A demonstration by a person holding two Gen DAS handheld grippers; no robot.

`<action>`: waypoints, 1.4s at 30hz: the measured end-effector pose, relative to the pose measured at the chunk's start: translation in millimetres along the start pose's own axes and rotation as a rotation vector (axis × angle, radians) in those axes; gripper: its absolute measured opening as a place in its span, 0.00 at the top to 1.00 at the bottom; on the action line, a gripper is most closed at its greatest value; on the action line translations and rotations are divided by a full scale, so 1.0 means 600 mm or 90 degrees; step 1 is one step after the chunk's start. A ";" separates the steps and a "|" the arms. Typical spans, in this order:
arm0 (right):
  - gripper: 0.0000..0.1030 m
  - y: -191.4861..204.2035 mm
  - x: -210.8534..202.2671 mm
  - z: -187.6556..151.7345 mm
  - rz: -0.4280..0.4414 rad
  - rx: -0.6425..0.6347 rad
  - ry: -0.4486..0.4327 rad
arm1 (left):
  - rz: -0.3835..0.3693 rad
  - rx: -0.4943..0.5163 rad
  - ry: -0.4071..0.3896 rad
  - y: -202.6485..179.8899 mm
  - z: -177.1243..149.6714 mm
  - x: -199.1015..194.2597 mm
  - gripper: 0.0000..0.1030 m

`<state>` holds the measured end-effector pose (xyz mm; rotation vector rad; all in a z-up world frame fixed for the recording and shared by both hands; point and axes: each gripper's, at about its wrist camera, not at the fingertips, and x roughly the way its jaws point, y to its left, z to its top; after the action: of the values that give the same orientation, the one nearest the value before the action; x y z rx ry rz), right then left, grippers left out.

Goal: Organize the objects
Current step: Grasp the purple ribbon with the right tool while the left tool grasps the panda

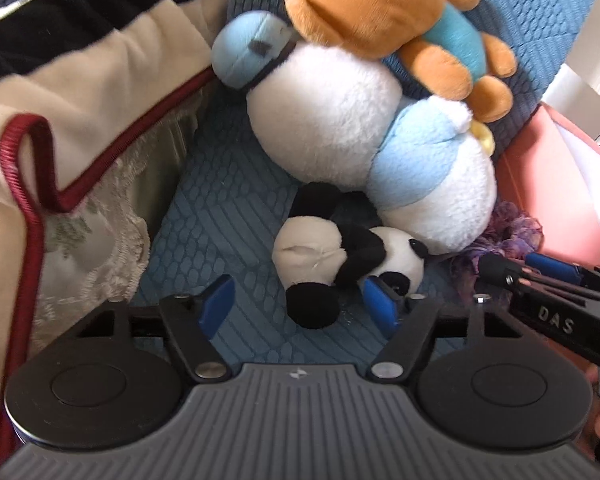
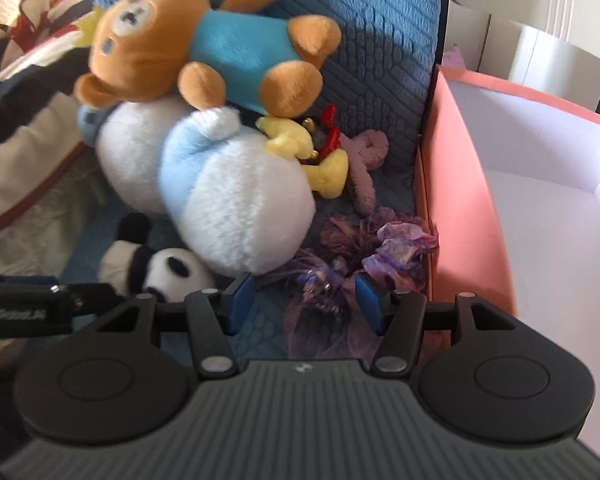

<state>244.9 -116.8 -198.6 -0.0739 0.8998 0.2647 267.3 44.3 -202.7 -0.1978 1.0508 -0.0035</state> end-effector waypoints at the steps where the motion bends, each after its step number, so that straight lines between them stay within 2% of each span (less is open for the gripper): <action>1: 0.44 0.000 0.008 0.001 -0.008 -0.006 0.002 | 0.000 -0.002 0.005 0.001 0.001 0.006 0.35; 4: 0.44 -0.002 0.033 0.001 -0.022 -0.018 0.012 | 0.006 0.000 0.019 0.002 0.001 0.022 0.43; 8: 0.62 -0.006 0.052 -0.001 -0.018 -0.018 0.038 | -0.003 -0.005 0.026 0.004 -0.001 0.033 0.53; 11: 0.67 -0.010 0.060 -0.007 -0.022 -0.006 0.050 | -0.006 -0.009 0.029 0.003 -0.002 0.038 0.62; 13: 0.69 -0.007 0.055 -0.010 -0.014 -0.010 0.045 | -0.013 -0.011 0.026 0.003 -0.003 0.036 0.70; 22: 0.71 0.012 0.012 -0.009 0.016 -0.037 0.033 | -0.014 -0.019 -0.006 -0.002 -0.007 0.000 0.76; 26: 0.71 0.020 -0.018 -0.018 0.034 -0.038 0.037 | -0.020 -0.028 -0.029 0.001 -0.022 -0.040 0.80; 27: 0.71 0.021 -0.023 -0.020 0.038 -0.037 0.039 | -0.021 -0.029 -0.032 0.000 -0.028 -0.050 0.90; 30: 0.71 0.026 -0.046 -0.037 0.052 -0.032 0.052 | -0.027 -0.034 -0.027 0.001 -0.043 -0.070 0.92; 34: 0.70 0.036 -0.069 -0.063 0.061 -0.028 0.073 | -0.032 -0.038 -0.017 0.006 -0.064 -0.084 0.92; 39: 0.63 0.034 -0.082 -0.068 0.057 -0.014 0.070 | -0.029 -0.043 -0.006 0.018 -0.069 -0.082 0.91; 40: 0.59 0.031 -0.085 -0.064 0.057 -0.013 0.066 | -0.027 -0.045 -0.002 0.018 -0.066 -0.081 0.91; 42: 0.43 0.027 -0.091 -0.058 0.060 -0.012 0.052 | -0.025 -0.052 0.010 0.018 -0.056 -0.074 0.87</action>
<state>181.8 -118.0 -176.7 -0.0604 0.9840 0.3610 214.8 54.0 -182.3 -0.2922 1.0631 0.0030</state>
